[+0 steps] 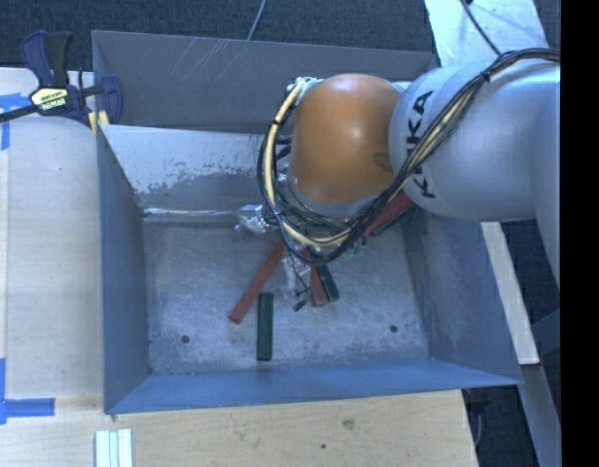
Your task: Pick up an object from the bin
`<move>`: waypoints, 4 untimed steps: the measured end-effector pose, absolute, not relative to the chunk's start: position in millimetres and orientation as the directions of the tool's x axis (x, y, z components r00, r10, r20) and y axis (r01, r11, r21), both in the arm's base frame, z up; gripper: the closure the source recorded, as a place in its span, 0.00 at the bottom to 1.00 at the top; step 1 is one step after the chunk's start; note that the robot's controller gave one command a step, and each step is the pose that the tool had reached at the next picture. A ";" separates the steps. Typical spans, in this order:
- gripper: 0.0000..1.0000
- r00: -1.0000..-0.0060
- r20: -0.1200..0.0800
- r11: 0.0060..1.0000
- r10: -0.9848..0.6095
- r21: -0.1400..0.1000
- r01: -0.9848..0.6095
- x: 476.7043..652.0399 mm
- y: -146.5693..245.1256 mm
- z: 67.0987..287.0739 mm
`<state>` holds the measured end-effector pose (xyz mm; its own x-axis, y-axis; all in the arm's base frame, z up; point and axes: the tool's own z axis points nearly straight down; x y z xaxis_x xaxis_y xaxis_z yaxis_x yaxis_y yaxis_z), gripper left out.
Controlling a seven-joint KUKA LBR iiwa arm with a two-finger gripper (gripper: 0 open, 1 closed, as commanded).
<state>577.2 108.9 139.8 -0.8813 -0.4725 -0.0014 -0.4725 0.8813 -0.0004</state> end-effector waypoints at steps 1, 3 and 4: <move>0.00 -0.564 -0.002 0.564 -0.826 -0.002 -0.826 576.4 112.1 97.9; 1.00 -0.599 -0.006 0.599 -0.801 -0.003 -0.801 574.3 118.6 72.1; 1.00 -0.599 -0.001 0.599 -0.801 0.002 -0.801 572.0 118.2 79.1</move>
Offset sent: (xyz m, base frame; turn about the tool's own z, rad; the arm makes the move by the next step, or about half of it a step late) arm -0.0050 0.0091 -0.0698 -0.4396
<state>572.0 118.2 79.1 -0.5987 -0.8010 -0.0010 -0.8010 0.5987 0.0021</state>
